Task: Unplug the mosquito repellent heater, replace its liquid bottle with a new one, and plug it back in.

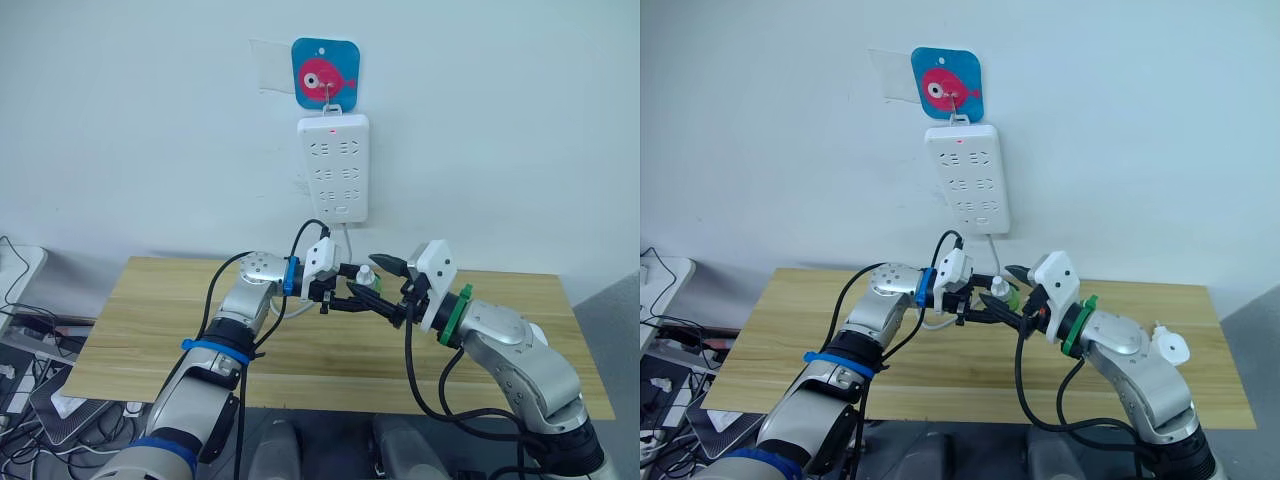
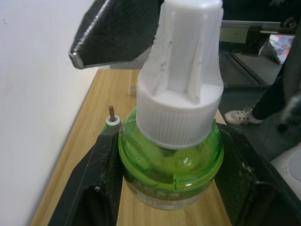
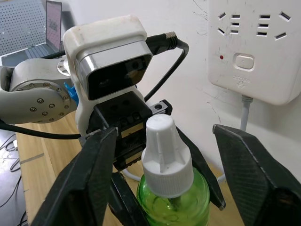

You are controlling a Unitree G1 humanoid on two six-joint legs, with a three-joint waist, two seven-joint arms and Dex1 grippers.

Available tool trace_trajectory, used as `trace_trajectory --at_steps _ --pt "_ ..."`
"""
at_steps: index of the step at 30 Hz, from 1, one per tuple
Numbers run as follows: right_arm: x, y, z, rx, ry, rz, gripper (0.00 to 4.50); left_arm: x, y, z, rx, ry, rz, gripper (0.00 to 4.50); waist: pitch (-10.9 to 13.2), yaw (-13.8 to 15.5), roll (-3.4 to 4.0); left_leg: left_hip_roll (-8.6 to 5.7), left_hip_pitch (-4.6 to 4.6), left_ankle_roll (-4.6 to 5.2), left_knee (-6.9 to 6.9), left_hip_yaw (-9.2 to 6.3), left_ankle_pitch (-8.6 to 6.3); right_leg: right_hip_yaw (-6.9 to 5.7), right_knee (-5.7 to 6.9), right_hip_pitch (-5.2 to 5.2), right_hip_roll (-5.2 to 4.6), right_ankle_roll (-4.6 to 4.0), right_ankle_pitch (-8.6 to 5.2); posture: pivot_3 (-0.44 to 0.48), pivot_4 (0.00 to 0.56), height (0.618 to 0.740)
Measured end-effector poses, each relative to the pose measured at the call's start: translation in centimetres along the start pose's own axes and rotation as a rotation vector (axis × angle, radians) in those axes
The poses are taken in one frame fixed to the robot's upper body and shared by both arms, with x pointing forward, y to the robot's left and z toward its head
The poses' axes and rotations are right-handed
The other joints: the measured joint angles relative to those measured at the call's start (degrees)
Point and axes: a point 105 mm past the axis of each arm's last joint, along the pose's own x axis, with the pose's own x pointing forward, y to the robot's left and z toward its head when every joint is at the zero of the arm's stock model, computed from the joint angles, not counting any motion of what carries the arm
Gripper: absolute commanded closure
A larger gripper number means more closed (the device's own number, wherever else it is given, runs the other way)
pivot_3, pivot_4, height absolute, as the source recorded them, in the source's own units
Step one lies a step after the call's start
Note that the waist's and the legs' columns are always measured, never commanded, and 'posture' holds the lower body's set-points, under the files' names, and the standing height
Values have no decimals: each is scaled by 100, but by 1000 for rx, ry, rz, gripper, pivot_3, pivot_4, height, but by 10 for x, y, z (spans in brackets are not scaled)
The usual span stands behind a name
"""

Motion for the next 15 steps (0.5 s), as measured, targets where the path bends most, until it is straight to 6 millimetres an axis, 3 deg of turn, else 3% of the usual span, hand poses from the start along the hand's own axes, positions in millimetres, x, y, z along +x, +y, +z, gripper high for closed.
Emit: trace_trajectory --at_steps 10,13,15 --pt "-1 2 -5 15 18 25 930 6 3 3 2 -21 23 2229 0 7 0 -2 11 6 4 4 -2 7 18 2 0 0 0 -13 120 740" --pt "-1 1 -6 19 21 22 1600 7 3 4 3 -24 22 2229 0 3 0 -3 19 4 5 8 0 14 31 2 0 0 0 -15 119 740" --pt "-1 -2 -8 22 22 11 2308 8 3 4 2 -25 20 2229 0 0 0 -5 21 2 7 9 2 15 39 2 0 0 0 -14 119 740"
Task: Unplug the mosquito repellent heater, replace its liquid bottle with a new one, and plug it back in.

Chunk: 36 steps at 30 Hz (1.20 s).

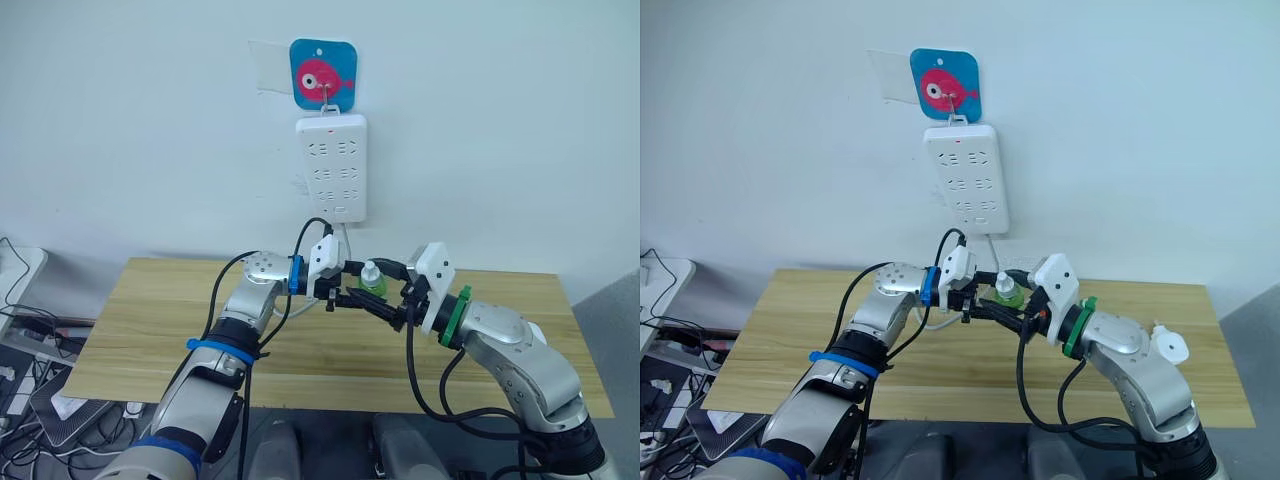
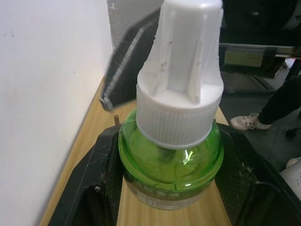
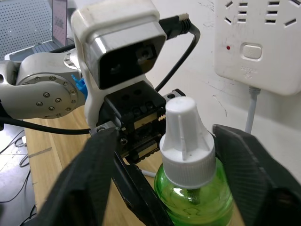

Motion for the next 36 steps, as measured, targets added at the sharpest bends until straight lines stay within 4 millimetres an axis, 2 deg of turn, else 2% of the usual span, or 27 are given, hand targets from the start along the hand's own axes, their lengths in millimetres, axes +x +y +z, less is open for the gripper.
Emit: trace_trajectory --at_steps 3,4,13,17,20,22,27,32,36 --pt "-2 -6 0 -1 -4 -25 3346 0 0 -1 -5 0 1 2229 0 -2 0 -2 4 -2 3 2 2 4 10 0 0 0 0 -16 120 740" --pt "-2 -6 -1 -5 -2 -27 3393 0 0 -2 -9 0 1 2229 0 -3 0 -2 5 -2 3 2 2 4 12 0 0 0 0 -16 120 740" --pt "-3 -9 1 -19 -3 -4 3393 2 0 0 -12 -11 -6 2229 0 -5 0 -2 4 -3 6 3 3 4 15 0 0 0 -1 -25 117 740" --pt "-3 -7 13 -82 26 153 3393 -1 -4 10 10 -36 -87 2229 0 -14 0 -3 5 -2 8 4 2 3 17 -1 0 0 -1 -25 114 740" --pt "-2 -1 19 -141 70 333 3393 -3 -12 13 33 -28 -189 2229 -1 -16 0 -4 6 -2 9 2 3 0 16 1 0 0 -1 -7 118 740" --pt "-1 2 20 -135 93 448 3393 -6 -17 14 46 -4 -250 2229 0 -24 0 -4 6 -1 10 1 3 1 17 1 0 0 -1 4 120 740" --pt "10 2 24 -73 89 609 3393 -16 -21 19 52 16 -297 2229 0 -23 0 -2 7 0 13 -3 3 -1 23 0 0 -1 -1 25 119 740" --pt "16 7 29 -54 67 715 1735 -11 -28 19 43 21 -347 2229 0 22 1 -4 2 -1 17 -4 4 -5 22 0 -6 -1 -1 30 122 740" --pt "9 -2 35 -59 50 668 329 1 -32 21 49 -2 -380 2229 0 90 1 -7 -2 0 26 -6 3 -7 22 0 -8 -1 -1 33 122 740"
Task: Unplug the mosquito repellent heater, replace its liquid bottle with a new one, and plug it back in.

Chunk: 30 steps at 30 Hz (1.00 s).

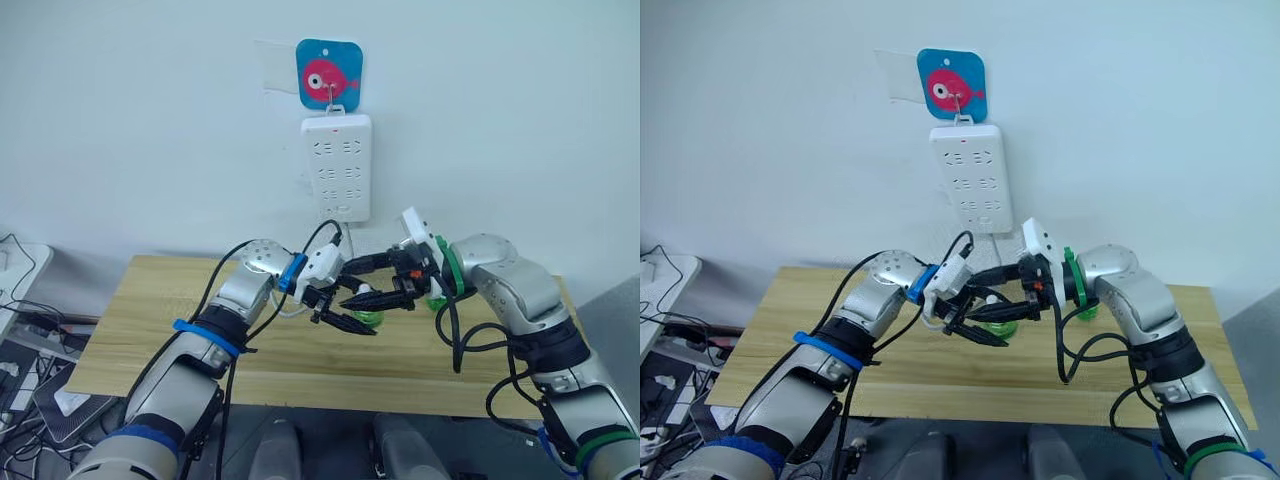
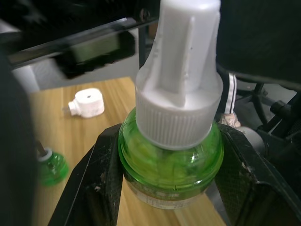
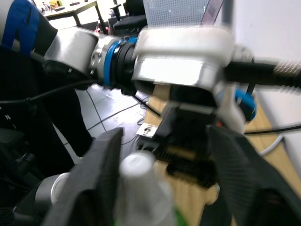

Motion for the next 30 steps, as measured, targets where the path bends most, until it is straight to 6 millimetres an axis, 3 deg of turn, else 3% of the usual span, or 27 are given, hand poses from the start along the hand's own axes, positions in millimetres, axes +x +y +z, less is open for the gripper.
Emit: trace_trajectory --at_steps 1,4,7,12,22,25,30 --pt "-8 2 -2 5 6 -31 24 1 1 1 8 -4 0 2229 0 28 0 -1 -1 0 0 -2 0 -2 -1 0 -1 0 0 33 122 740" --pt "-37 7 -11 13 39 -194 24 -3 3 0 16 1 26 2229 0 64 0 -4 -3 1 -1 -1 -1 0 -4 -1 -2 -1 -1 38 115 740" --pt "-45 16 -15 1 51 -309 24 -6 3 -2 9 -1 52 2229 -4 34 0 -4 5 1 -1 4 -1 9 8 -1 -2 -1 -1 31 110 740" --pt "-38 26 -22 -13 50 -444 24 -10 8 -6 -6 6 112 2229 -22 -9 -2 -4 8 4 5 3 1 12 19 0 5 0 -1 14 105 740" --pt "-13 17 -28 -4 3 -550 24 -11 16 -13 -44 30 176 2229 -57 -6 -4 -5 4 4 6 3 1 10 13 0 5 0 -1 4 112 740" --pt "-9 16 -26 2 -15 -561 580 -9 19 -12 -40 32 178 2229 -57 -6 -4 -5 4 4 6 3 1 11 12 0 5 0 -1 1 119 740" --pt "-10 17 -27 10 -15 -582 2363 -10 20 -12 -38 30 184 2229 -57 -9 -4 -5 4 4 6 2 1 10 13 0 5 0 -1 -8 125 740"
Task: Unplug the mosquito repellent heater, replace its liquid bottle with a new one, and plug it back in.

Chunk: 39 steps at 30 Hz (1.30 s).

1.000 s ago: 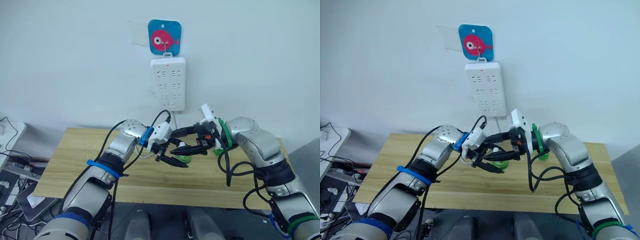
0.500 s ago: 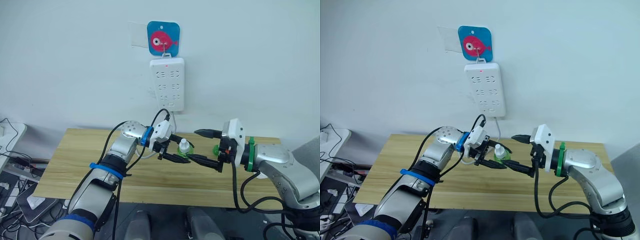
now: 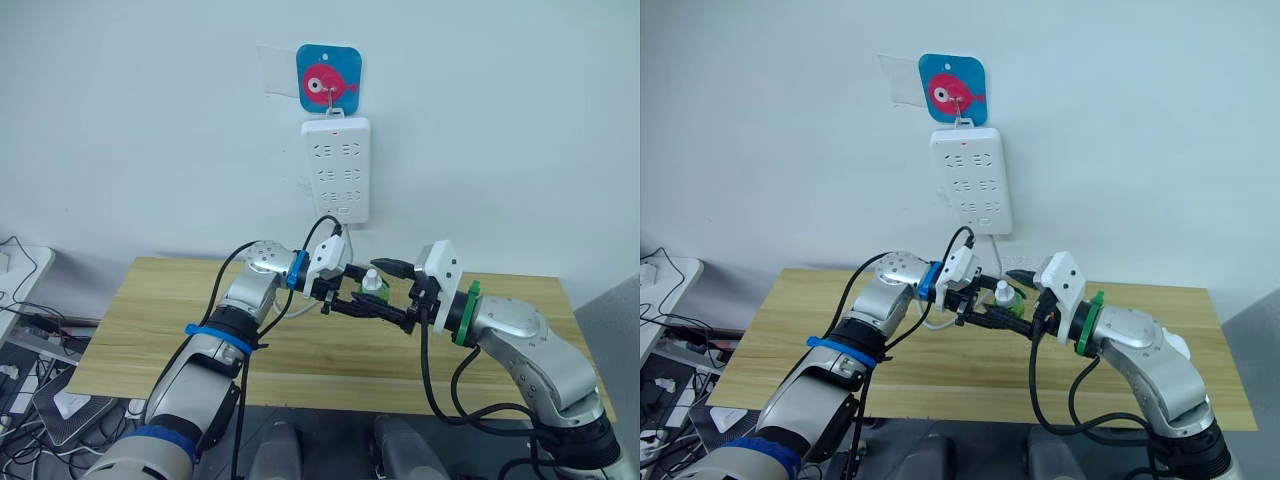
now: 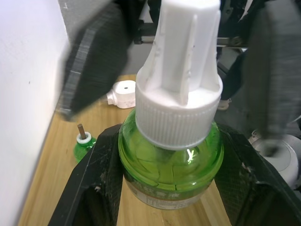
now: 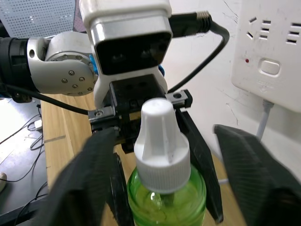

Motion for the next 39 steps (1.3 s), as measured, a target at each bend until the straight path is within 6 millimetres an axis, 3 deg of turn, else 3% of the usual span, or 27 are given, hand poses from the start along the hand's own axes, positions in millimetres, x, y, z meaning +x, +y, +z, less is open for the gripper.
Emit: trace_trajectory --at_steps 3,8,14,20,25,30,34,39 --pt "-1 2 3 -8 5 1 3398 0 0 0 0 -3 -1 2229 0 -1 0 0 0 0 0 0 0 1 0 0 0 0 0 -12 127 740" --pt "-2 2 3 -3 22 24 3427 1 -1 0 -7 -6 -13 2229 0 -13 0 0 0 0 0 1 0 0 0 0 0 0 0 -20 132 740" --pt "0 -5 13 -76 95 369 3427 0 -7 6 12 -16 -87 2229 1 -95 0 -3 4 3 8 -1 -2 -2 -2 7 0 0 0 2 149 740" --pt "9 -5 7 -94 117 649 3427 -2 -20 2 -9 7 -121 2229 3 -107 1 0 3 21 11 -7 -12 -1 -3 5 4 -2 -1 47 156 740" --pt "14 -8 10 -102 111 756 1799 -2 -26 3 -17 14 -140 2229 5 -27 3 -1 -5 21 32 -9 -13 -8 0 9 -2 -2 -1 45 165 740" --pt "7 -18 9 -69 127 707 96 3 -25 4 -19 -2 -143 2229 6 54 4 -1 -9 27 33 -8 -17 -9 -7 7 -3 -2 -1 12 161 740" --pt "-20 -31 3 -51 174 599 13 -1 -23 -1 -44 2 -123 2229 7 60 3 -2 -10 29 33 -6 -18 -7 -9 7 -3 -2 -1 -5 159 740" --pt "-48 -32 2 -58 169 380 13 -2 -14 -2 -50 -8 -72 2229 7 44 3 -2 -9 30 33 -5 -19 -3 -8 8 -2 -1 -2 -25 155 740"
